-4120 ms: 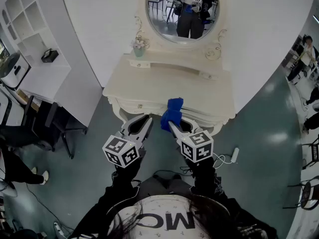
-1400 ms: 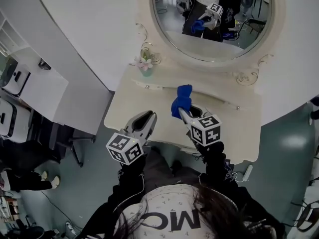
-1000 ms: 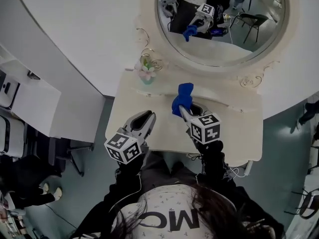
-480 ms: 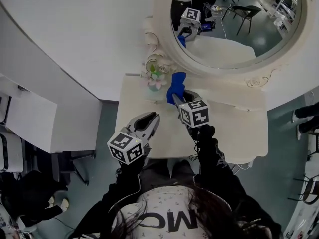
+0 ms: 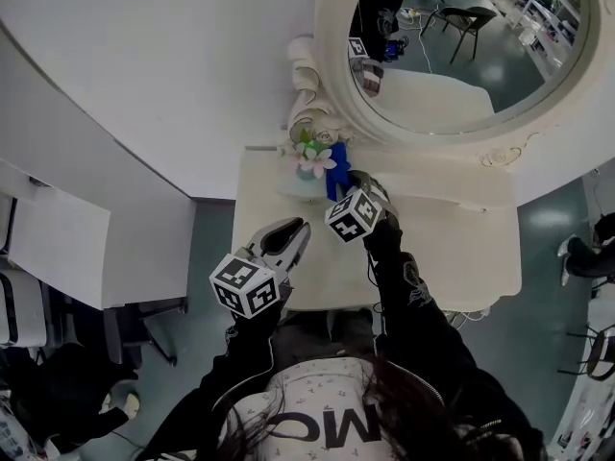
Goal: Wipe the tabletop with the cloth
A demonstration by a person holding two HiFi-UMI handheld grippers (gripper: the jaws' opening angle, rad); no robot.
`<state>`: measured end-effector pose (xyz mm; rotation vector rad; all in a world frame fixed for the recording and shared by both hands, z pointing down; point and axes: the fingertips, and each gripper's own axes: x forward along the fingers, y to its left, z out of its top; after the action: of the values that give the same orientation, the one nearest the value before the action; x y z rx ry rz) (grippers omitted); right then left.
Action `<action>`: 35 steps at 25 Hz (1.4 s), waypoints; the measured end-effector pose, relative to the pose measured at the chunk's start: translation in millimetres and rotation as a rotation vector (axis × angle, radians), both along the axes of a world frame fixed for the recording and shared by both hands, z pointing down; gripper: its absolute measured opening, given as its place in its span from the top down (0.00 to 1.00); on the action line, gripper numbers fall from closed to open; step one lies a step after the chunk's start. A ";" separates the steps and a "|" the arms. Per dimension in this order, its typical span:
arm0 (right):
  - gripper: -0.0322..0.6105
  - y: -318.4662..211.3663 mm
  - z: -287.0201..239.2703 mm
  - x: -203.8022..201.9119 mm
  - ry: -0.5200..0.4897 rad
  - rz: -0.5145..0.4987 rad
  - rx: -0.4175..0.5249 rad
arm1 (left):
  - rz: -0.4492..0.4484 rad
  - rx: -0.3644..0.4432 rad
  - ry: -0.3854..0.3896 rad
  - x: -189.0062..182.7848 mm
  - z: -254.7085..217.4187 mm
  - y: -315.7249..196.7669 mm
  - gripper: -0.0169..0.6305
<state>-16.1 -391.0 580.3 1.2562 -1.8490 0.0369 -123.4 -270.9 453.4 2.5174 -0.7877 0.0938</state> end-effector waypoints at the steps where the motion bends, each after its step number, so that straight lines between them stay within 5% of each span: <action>1: 0.80 -0.2 0.8 0.7 0.054 -0.016 0.017 | 0.007 0.000 0.002 0.7 -0.2 -0.3 0.90; 4: 0.80 0.5 2.9 9.1 0.114 -0.005 0.037 | 0.031 0.003 0.009 4.7 -1.2 -0.6 0.90; 20: 0.80 17.9 7.0 123.9 0.098 0.188 -0.012 | 0.110 0.023 0.014 48.6 -6.5 10.3 0.90; 35: 0.81 55.4 6.5 293.7 0.089 0.260 -0.030 | 0.151 0.037 -0.018 185.2 -16.8 41.9 0.90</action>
<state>277.5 -335.7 586.9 1.4467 -1.5944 0.1478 61.8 -229.0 436.6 2.6120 -0.6112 0.1549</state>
